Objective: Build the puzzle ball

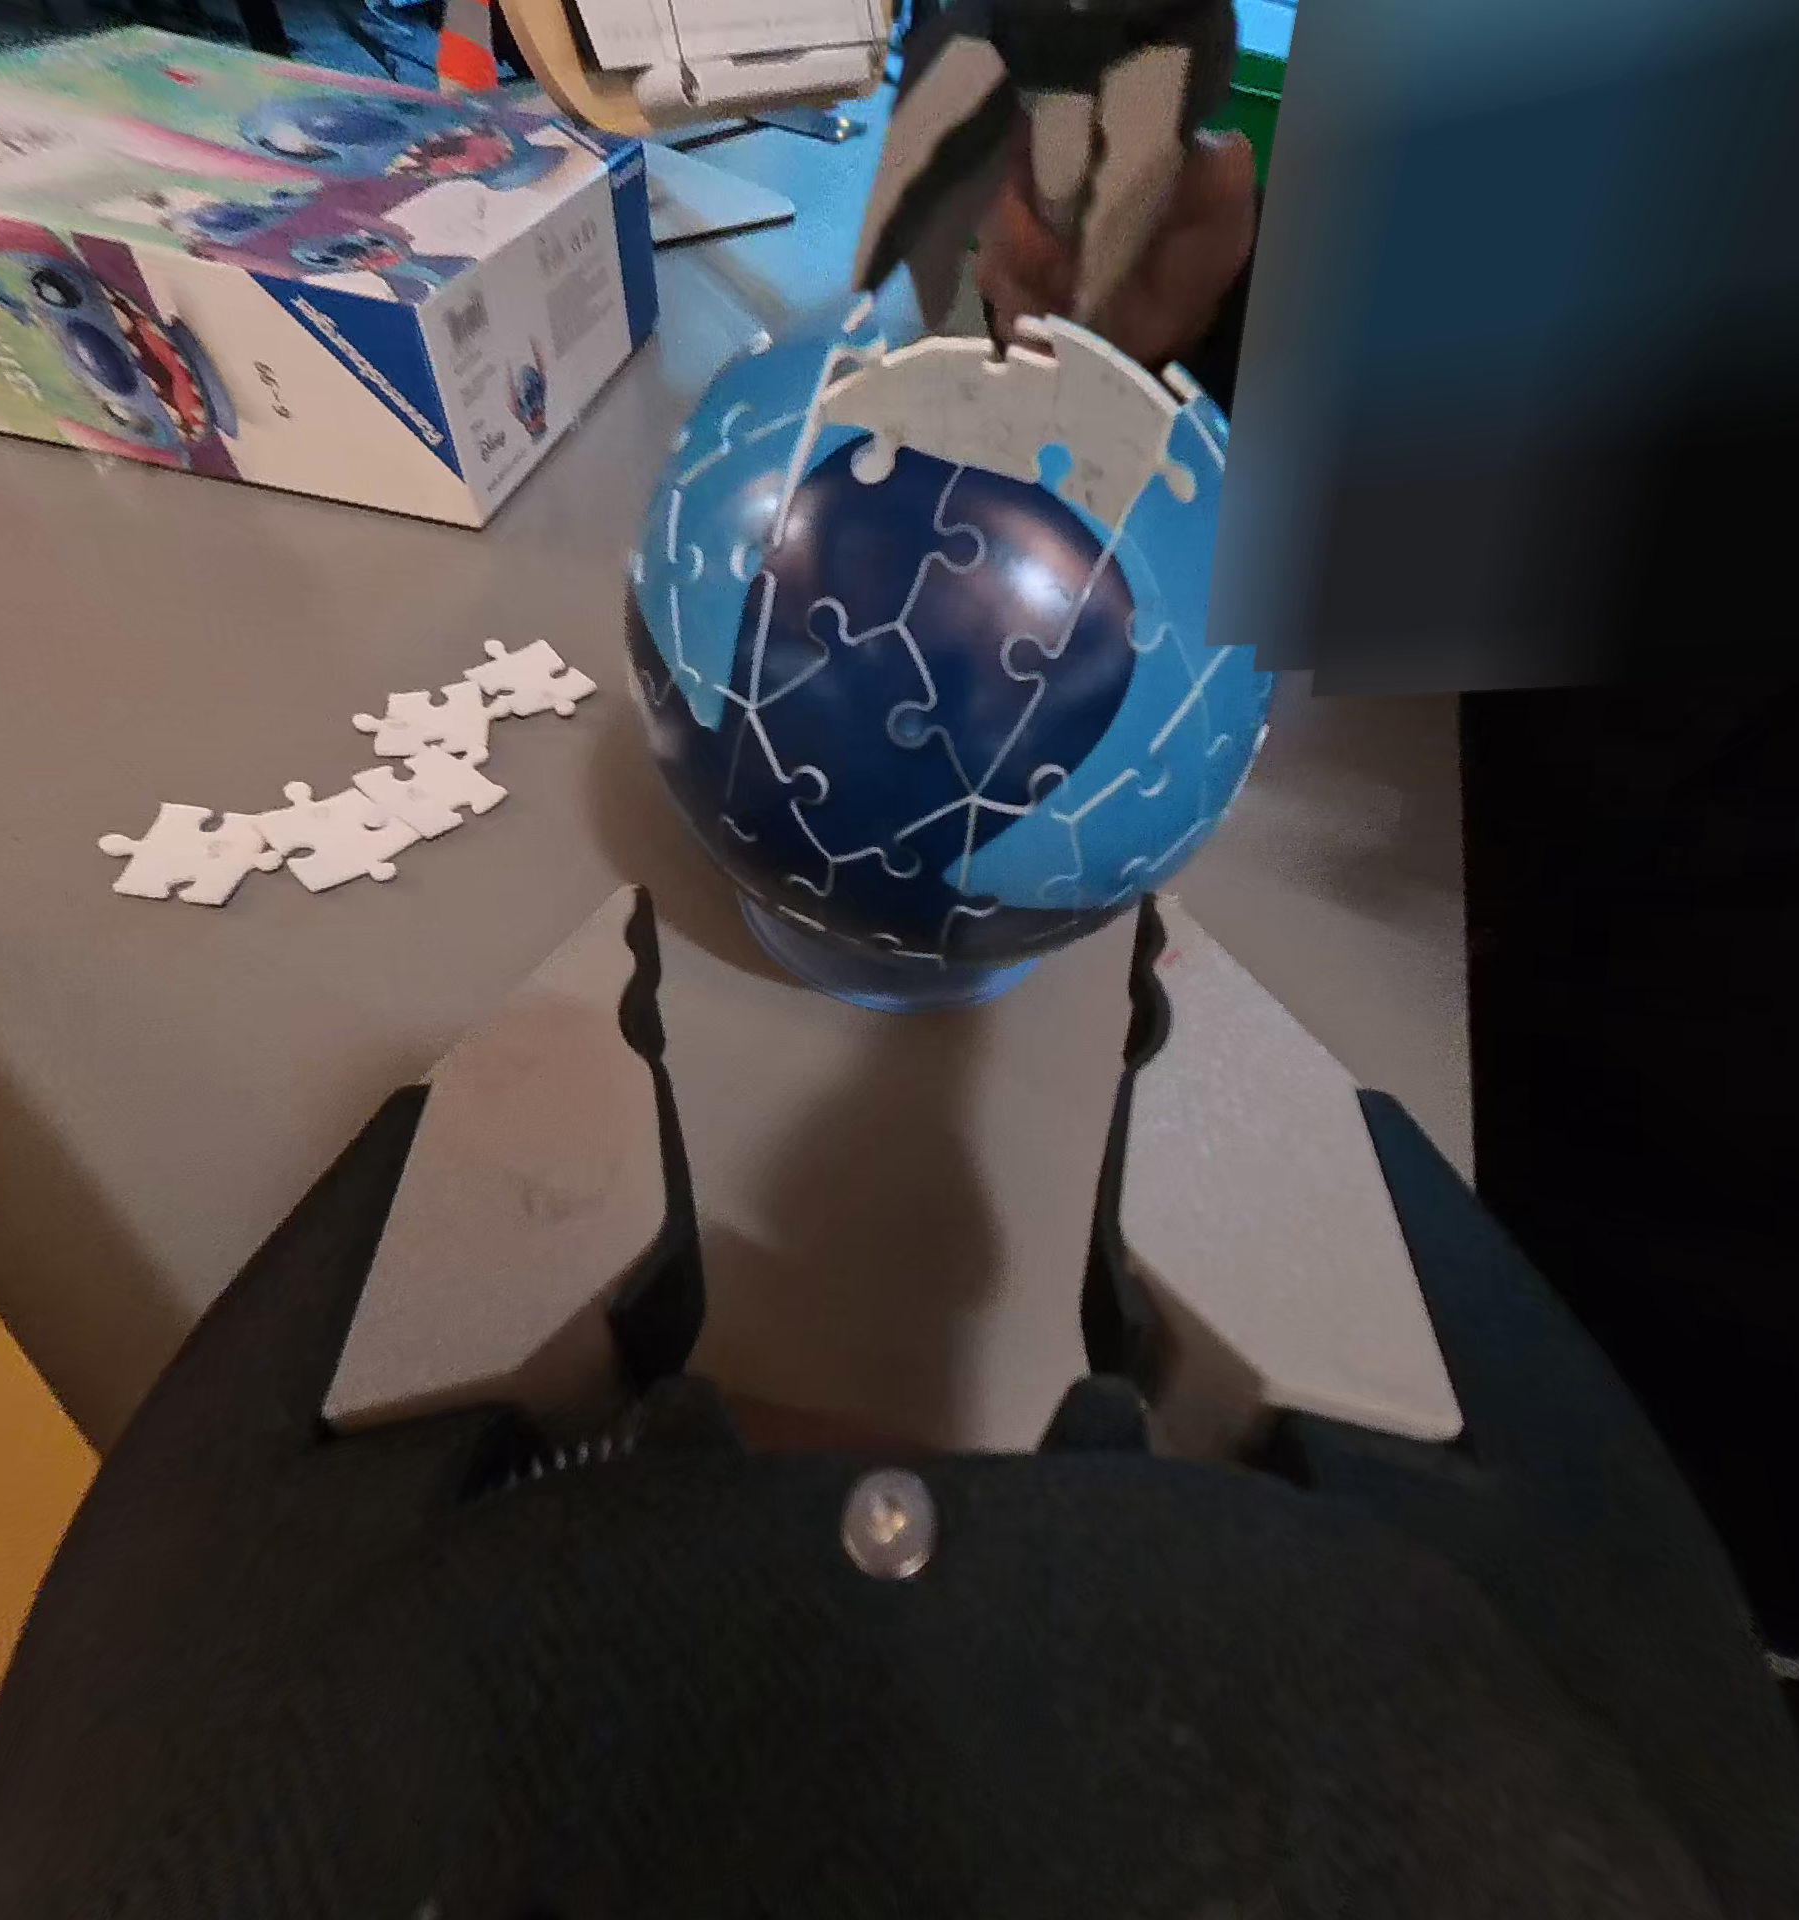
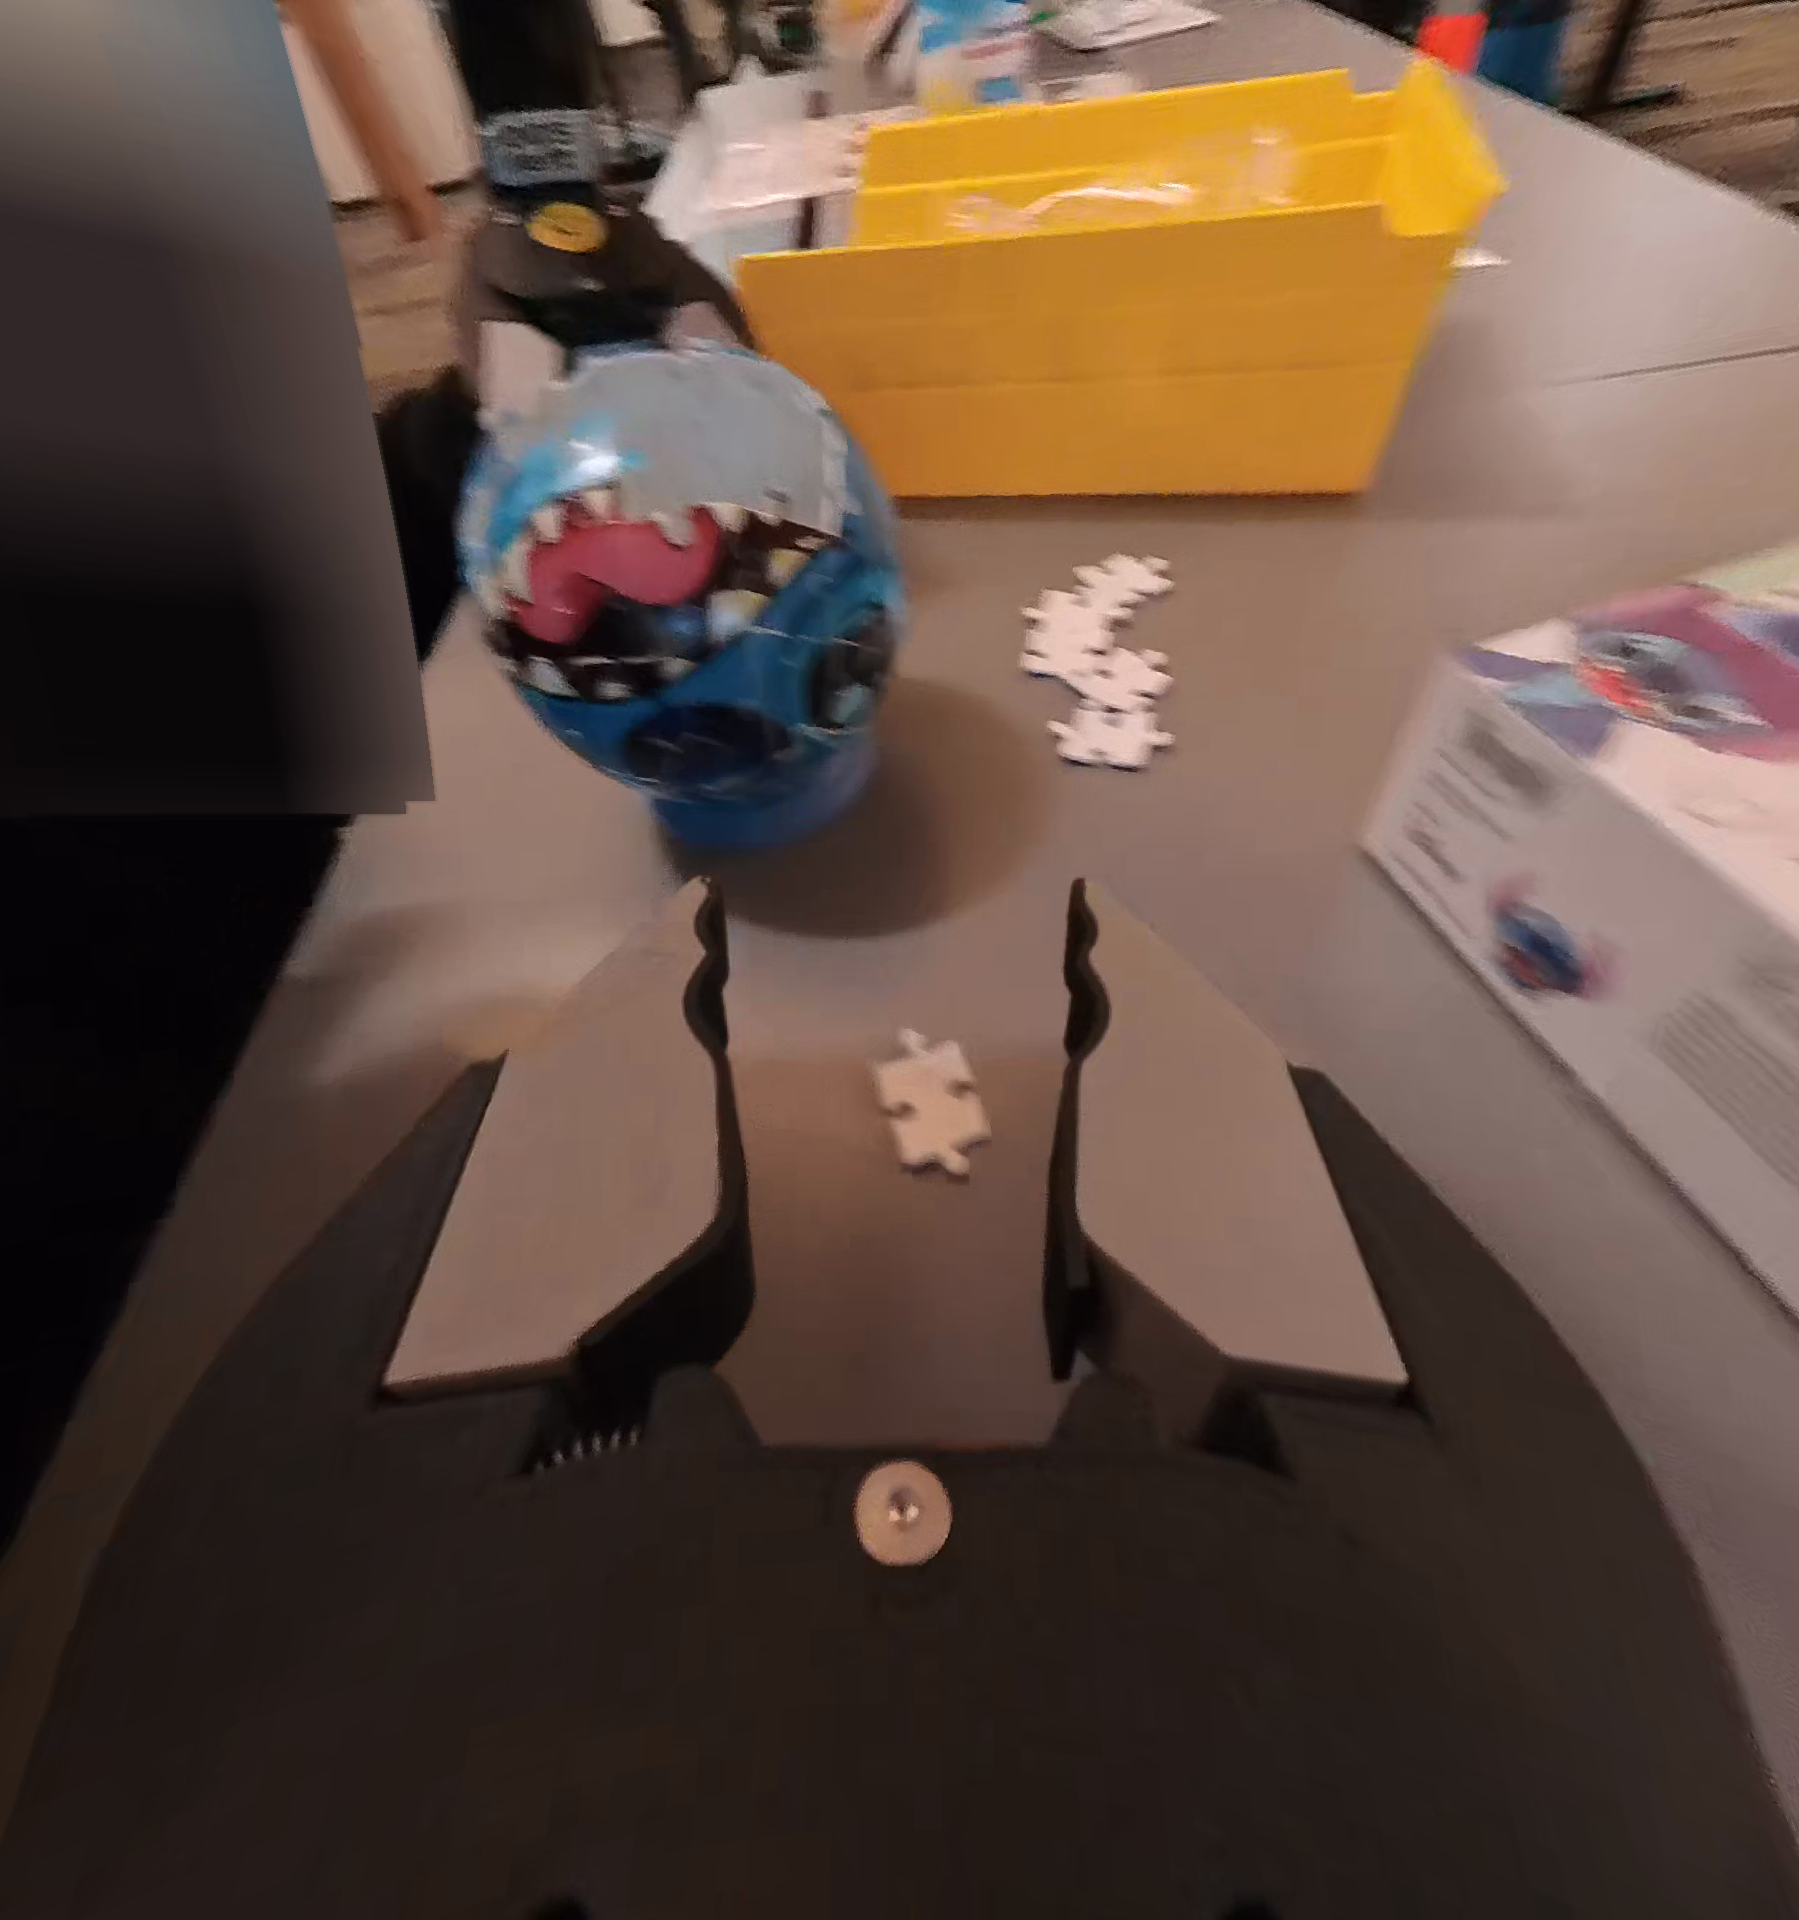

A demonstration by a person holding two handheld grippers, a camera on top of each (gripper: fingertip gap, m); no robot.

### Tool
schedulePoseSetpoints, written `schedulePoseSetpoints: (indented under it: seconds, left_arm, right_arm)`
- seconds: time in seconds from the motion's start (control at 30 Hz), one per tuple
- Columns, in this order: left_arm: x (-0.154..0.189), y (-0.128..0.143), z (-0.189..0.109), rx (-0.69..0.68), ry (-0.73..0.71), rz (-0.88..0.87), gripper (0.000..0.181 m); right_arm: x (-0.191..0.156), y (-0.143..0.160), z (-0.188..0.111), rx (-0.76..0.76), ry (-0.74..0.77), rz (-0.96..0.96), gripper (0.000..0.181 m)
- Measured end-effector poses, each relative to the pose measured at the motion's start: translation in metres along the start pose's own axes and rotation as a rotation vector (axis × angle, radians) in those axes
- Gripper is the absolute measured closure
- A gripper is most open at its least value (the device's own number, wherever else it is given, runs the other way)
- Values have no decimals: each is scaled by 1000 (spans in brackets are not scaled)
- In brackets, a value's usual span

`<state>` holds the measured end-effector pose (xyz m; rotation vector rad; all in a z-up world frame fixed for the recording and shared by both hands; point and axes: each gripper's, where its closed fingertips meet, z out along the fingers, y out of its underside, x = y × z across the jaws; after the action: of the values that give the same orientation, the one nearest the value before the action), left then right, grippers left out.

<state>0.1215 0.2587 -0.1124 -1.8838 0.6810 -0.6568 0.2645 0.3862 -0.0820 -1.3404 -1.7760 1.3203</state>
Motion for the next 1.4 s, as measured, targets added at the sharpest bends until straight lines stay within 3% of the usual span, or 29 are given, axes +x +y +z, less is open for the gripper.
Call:
schedulePoseSetpoints:
  seconds: [0.1, 0.2, 0.4, 0.8, 1.07, 1.3, 1.4]
  left_arm:
    - [-9, -2, -2, 5, -28, 12, 82]
    - [-4, -4, 4, -12, 38, -18, 77]
    - [15, -6, 18, -44, 96, 6, 69]
    - [76, 8, 6, -25, 37, 33, 68]
    - [120, 1, 1, -11, 75, 85, 79]
    - [59, 12, 1, -121, -145, 59, 74]
    - [47, 6, 12, -76, -132, 74, 72]
  right_arm:
    - [-29, 6, 20, -25, -50, 11, 111]
    - [-52, 15, 37, -62, -80, 47, 100]
    - [-86, 23, 62, -100, -107, 48, 99]
    - [-79, 38, 55, -161, -35, -8, 102]
    - [-70, 48, 41, -168, 7, 6, 102]
    - [-90, 49, 40, -147, -12, 9, 102]
    - [-99, 47, 43, -133, -22, 11, 102]
